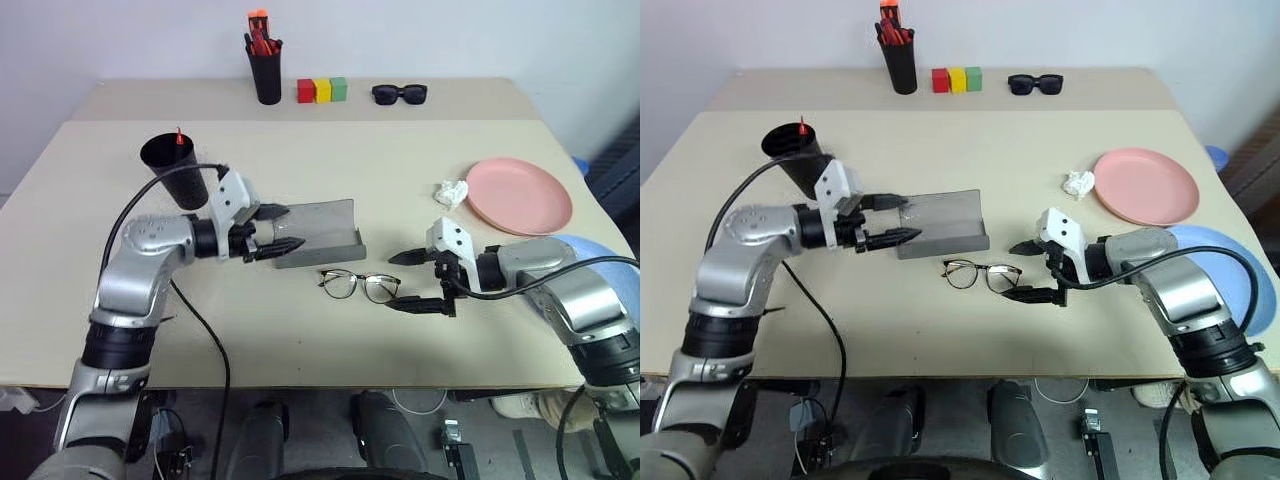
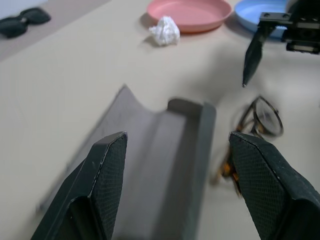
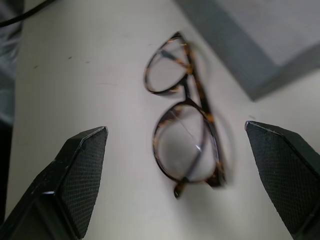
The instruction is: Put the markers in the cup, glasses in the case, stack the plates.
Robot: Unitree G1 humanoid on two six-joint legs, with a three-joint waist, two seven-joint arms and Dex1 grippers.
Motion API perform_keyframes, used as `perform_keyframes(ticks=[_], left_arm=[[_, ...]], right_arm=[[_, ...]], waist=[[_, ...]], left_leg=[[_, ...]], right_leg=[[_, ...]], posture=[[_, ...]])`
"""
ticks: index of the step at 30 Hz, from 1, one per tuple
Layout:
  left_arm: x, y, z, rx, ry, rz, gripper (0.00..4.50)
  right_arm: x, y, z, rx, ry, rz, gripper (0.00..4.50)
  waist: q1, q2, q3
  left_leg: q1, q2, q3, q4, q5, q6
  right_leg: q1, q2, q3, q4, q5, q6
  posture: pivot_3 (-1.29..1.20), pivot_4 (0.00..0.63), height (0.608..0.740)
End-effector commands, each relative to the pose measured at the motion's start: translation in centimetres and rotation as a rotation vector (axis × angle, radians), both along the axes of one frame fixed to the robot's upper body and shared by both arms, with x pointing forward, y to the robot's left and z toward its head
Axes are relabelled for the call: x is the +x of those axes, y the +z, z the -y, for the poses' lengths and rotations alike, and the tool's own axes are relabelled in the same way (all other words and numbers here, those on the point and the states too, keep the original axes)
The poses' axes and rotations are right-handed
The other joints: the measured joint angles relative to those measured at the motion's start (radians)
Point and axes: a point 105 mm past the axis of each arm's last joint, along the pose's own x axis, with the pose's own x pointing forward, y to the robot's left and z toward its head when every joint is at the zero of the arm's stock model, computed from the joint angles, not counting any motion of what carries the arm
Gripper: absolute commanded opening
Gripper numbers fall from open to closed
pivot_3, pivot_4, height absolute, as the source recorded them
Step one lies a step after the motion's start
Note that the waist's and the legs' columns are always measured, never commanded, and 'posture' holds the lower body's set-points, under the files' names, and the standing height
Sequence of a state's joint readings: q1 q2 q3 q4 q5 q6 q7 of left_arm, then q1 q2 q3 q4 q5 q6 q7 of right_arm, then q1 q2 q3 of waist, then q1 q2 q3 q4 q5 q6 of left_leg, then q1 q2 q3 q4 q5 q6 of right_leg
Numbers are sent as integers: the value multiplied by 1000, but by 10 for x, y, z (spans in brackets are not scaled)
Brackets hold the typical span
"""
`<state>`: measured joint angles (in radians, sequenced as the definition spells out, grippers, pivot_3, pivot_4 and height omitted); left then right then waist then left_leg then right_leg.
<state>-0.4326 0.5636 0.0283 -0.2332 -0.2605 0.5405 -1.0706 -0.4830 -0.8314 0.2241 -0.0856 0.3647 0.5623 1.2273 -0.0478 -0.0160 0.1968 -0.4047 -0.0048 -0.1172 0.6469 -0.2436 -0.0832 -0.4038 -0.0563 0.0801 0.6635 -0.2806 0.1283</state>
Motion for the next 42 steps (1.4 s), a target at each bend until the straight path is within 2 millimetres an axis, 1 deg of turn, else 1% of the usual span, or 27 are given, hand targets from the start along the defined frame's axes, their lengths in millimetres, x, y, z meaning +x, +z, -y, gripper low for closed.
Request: perform_keyframes(ticks=[1,2,4,6,8,13,19,23,25,27,29,33,35,38,42], left_arm=[[-14,6,2,-10,-20,40,3296],[-17,2,1,-11,-15,27,3296],[-29,-19,-2,67,-24,27,3296],[-41,-33,-2,97,-47,6,3296],[-49,-38,-2,96,-57,-13,3296],[-60,-52,-13,134,-28,-28,3296],[-60,-55,-24,164,30,25,3296],[-49,-50,-34,136,164,243,3296],[-51,-52,-35,110,175,283,3296],[-49,-53,-39,47,214,211,3296],[-56,-49,-40,-37,154,143,3296],[-58,-38,-51,-150,135,113,3296],[-61,-35,-54,-165,109,104,3296],[-71,-34,-59,-186,42,31,3296],[-81,-36,-58,-159,-53,-16,3296]], right_arm=[[1,2,-9,-26,51,-6,4500],[2,2,-12,-29,60,-9,4500],[7,2,-20,-49,95,-11,4500],[11,2,-23,-70,119,-21,4500],[14,2,-23,-86,131,-29,4500],[25,4,-26,-120,158,-52,4500],[37,3,-22,-160,160,-60,4500],[42,5,-19,-183,166,-59,4500],[43,5,-20,-187,169,-58,4500],[44,5,-21,-189,172,-59,4500],[44,5,-21,-188,175,-61,4500],[42,4,-23,-179,184,-71,4500],[41,2,-23,-178,183,-76,4500],[41,-1,-24,-175,181,-93,4500],[41,-1,-25,-184,180,-111,4500]], waist=[[7,0,0],[8,0,0],[5,0,0],[0,0,0],[3,0,0],[5,0,0],[3,1,0],[4,1,0],[3,1,0],[4,1,0],[4,1,0],[4,1,0],[3,1,0],[2,1,0],[2,2,1]], left_leg=[[0,0,0,0,0,0],[0,0,0,0,0,0],[0,0,0,0,0,0],[1,0,1,-1,0,0],[1,0,1,-1,0,0],[1,0,1,-1,0,0],[1,0,1,-1,0,0],[1,0,1,-2,0,0],[1,0,1,-2,0,0],[1,0,1,-2,0,0],[1,0,1,-2,0,0],[1,0,1,-2,0,0],[1,0,1,-2,0,0],[1,0,1,-2,0,0],[1,0,1,-2,0,0]], right_leg=[[0,0,0,0,0,0],[0,0,0,0,0,0],[0,0,0,0,0,0],[0,0,0,-1,0,0],[0,0,0,-1,0,0],[0,0,0,-1,0,0],[0,0,0,-1,0,-1],[0,-1,0,-1,0,-1],[0,-1,0,-2,0,-1],[0,-1,0,-2,0,-1],[0,-1,0,-1,0,-1],[0,-1,0,-2,0,-1],[0,-1,0,-2,0,-1],[0,-1,0,-1,0,-1],[0,0,0,-2,0,-1]], posture=[[0,150,740],[0,150,740],[0,150,740],[0,150,740],[0,150,740],[0,150,740],[0,150,740],[0,150,740],[0,150,740],[0,150,740],[0,150,740],[0,150,740],[0,150,740],[0,150,740],[0,150,740]])
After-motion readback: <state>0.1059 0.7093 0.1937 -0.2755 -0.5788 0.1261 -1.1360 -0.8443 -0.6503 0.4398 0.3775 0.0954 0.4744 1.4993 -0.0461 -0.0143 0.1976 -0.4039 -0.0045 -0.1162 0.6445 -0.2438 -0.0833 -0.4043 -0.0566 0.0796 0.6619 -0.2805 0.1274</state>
